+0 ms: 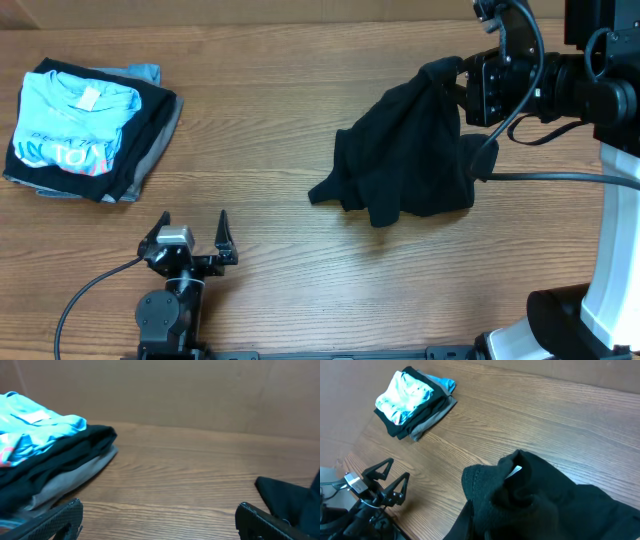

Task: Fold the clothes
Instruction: 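Lift the black t-shirt with the right gripper toward the table center, then reach the left gripper to the hanging shirt and grasp its left side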

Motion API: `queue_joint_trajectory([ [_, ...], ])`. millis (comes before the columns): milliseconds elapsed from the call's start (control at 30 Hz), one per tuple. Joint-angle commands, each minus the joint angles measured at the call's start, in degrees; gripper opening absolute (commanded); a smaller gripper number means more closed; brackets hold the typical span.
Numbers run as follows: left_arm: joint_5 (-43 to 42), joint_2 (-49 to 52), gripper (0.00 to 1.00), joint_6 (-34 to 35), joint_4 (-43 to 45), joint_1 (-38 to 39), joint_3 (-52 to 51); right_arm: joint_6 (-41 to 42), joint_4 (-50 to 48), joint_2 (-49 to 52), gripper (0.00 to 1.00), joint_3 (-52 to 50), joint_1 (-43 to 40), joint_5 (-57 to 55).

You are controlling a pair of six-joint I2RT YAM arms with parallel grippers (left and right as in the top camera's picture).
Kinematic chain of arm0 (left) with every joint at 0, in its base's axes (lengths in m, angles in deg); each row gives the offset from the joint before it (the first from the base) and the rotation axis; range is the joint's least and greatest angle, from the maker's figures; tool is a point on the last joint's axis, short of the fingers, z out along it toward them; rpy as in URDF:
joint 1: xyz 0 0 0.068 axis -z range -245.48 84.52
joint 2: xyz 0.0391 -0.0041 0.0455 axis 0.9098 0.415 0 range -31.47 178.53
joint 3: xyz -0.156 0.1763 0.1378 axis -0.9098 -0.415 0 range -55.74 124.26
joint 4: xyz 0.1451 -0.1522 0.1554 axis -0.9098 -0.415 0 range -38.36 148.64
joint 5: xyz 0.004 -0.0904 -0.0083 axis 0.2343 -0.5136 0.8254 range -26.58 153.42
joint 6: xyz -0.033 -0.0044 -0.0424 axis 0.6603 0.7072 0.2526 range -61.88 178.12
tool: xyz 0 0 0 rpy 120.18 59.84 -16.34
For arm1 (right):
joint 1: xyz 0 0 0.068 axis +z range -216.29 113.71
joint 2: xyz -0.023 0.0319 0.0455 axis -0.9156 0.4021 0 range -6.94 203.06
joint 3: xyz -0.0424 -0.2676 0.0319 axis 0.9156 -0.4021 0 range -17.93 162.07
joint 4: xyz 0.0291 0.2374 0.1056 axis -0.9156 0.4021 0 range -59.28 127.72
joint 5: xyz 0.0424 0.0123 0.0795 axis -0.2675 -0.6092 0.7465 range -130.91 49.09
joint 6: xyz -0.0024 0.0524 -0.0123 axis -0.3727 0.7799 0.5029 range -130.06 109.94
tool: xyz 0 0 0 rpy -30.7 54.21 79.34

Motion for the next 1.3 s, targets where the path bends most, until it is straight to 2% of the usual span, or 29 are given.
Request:
queue_joint_trajectory([
  [0, -13.62, -0.55, 1.00, -0.44, 2.54, -0.31, -0.22, 0.63, -0.26, -1.66, 0.04, 0.02, 0.02, 0.09],
  [67, -20.48, -0.55, 1.00, 2.01, 0.09, -0.31, 1.97, 0.61, -0.26, -1.66, 0.04, 0.02, 0.02, 0.09],
  [133, -20.70, -0.42, 1.00, 6.32, -5.95, -0.31, 6.43, 0.61, -0.26, -1.66, 0.04, 0.02, 0.02, 0.09],
  [267, -20.98, 4.24, 1.00, 6.25, -13.70, -0.31, 17.68, 0.61, -0.26, -1.66, 0.04, 0.02, 0.02, 0.09],
  [433, -26.86, 24.00, 1.00, -0.74, -26.18, -0.31, 37.92, 0.61, -0.26, -1.66, 0.04, 0.02, 0.02, 0.09],
  [500, -31.45, 35.63, 1.00, -4.28, -34.18, -0.28, 46.27, 0.61, -0.26, -1.66, 0.04, 0.02, 0.02, 0.09],
  [567, -35.45, 47.06, 1.00, -4.20, -38.56, -0.20, 51.65, 0.61, -0.26, -1.66, 0.04, 0.02, 0.02, 0.09],
  [633, -40.85, 54.80, 1.00, -3.41, -38.29, -0.20, 53.51, 0.61, -0.26, -1.66, 0.04, 0.02, 0.02, 0.09],
  [833, -57.24, 76.04, 1.00, -5.62, -25.88, 0.24, 53.77, 0.61, -0.26, -1.66, 0.04, 0.02, 0.02, 0.09],
  [900, -54.27, 80.85, 1.00, -5.90, -23.63, 2.03, 53.77, 0.61, -0.26, -1.66, 0.04, 0.02, 0.02, 0.09],
  [1067, -37.03, 85.66, 1.00, -15.67, -22.18, 11.63, 53.77, 0.61, -0.26, -1.66, 0.04, 0.02, 0.02, 0.09],
  [1267, -21.46, 86.03, 1.00, -17.62, -15.50, 21.29, 53.75, 1.36, -0.26, -1.66, 0.04, 0.02, 0.02, 0.09],
])
